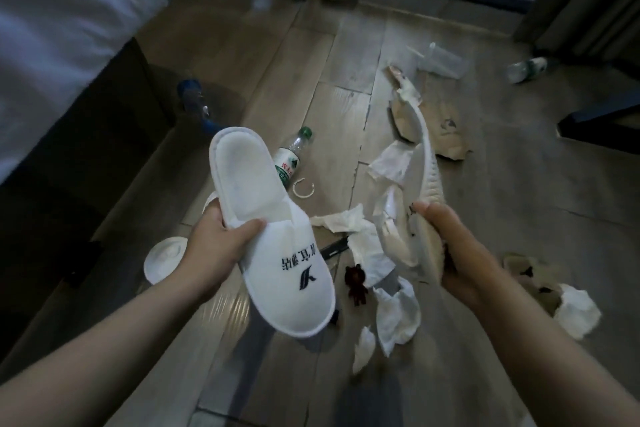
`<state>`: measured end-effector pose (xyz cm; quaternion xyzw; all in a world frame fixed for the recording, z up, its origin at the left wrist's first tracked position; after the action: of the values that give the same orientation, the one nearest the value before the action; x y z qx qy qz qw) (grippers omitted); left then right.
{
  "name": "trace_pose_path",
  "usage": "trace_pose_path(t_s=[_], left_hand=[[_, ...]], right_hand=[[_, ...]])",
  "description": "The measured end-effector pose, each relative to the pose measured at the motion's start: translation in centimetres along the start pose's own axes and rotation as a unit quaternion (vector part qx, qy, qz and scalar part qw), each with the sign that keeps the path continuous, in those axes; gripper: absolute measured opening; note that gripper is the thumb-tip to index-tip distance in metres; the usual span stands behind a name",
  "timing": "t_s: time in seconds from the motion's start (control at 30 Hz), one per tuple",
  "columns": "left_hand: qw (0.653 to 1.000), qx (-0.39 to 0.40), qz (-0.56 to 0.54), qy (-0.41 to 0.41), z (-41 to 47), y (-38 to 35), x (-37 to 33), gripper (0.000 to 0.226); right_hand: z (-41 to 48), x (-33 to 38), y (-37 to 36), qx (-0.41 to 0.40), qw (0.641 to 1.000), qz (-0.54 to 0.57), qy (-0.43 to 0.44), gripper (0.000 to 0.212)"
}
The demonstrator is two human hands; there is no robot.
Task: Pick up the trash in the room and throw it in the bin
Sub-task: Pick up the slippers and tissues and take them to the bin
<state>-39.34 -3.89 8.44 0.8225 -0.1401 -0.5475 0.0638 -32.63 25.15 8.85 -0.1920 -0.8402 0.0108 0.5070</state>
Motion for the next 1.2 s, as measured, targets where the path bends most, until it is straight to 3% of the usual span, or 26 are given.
trace_pose_path(t_s=[0.13, 0.3, 0.43, 0.6, 0.73, 0.93, 1.03, 1.13, 1.2], left_hand=[[0.999, -0.006, -0.010, 0.037, -3.2, -0.1, -3.0, 0.044], [0.994, 0.003, -0.008, 0.106, -10.5, 1.3, -10.5, 0.039], [0.992, 0.009, 0.007, 0.125, -15.8, 2.7, -21.1, 0.042], [0.994, 0.005, 0.095, 0.049, -23.6, 4.9, -38.5, 0.029], [0.989, 0.018, 0.147, -0.011, -29.5, 6.7, -50.7, 0.022], [0.988, 0.066, 0.106, -0.096, -36.7, 8.3, -63.5, 0.018], [0.984, 0.088, 0.072, -0.140, -39.3, 9.4, -67.5, 0.013], [0.975, 0.128, 0.063, -0.172, -41.2, 10.4, -70.0, 0.012], [0.966, 0.169, 0.054, -0.191, -42.4, 10.7, -71.5, 0.014]], right_hand=[[-4.5, 3.1, -1.0, 0.009, 0.996, 0.084, -0.029, 0.038], [-13.0, 9.6, -3.2, 0.012, 0.985, 0.134, -0.110, 0.044], [-20.3, 18.5, -5.6, 0.008, 0.977, 0.161, -0.137, 0.046], [-31.7, 33.1, -9.1, 0.015, 0.968, 0.212, -0.132, 0.052], [-39.8, 43.9, -11.2, 0.017, 0.979, 0.190, -0.076, 0.063], [-49.0, 57.0, -11.9, -0.023, 0.986, 0.160, 0.029, 0.050], [-53.7, 60.3, -13.1, -0.057, 0.982, 0.165, 0.075, 0.055], [-57.8, 60.7, -15.2, -0.116, 0.970, 0.184, 0.109, 0.075], [-60.4, 60.2, -16.5, -0.162, 0.952, 0.220, 0.137, 0.071]])
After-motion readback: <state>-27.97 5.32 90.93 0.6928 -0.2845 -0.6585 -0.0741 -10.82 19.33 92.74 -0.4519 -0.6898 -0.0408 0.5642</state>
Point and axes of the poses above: each hand's wrist, its own z-axis towards the middle knuckle, its own y-axis out of the back of the hand, x = y × z, the point moved 3 cm from there along z, towards the middle knuckle, and after that the axes turned 4 degrees about z, right-handed, at the moved point
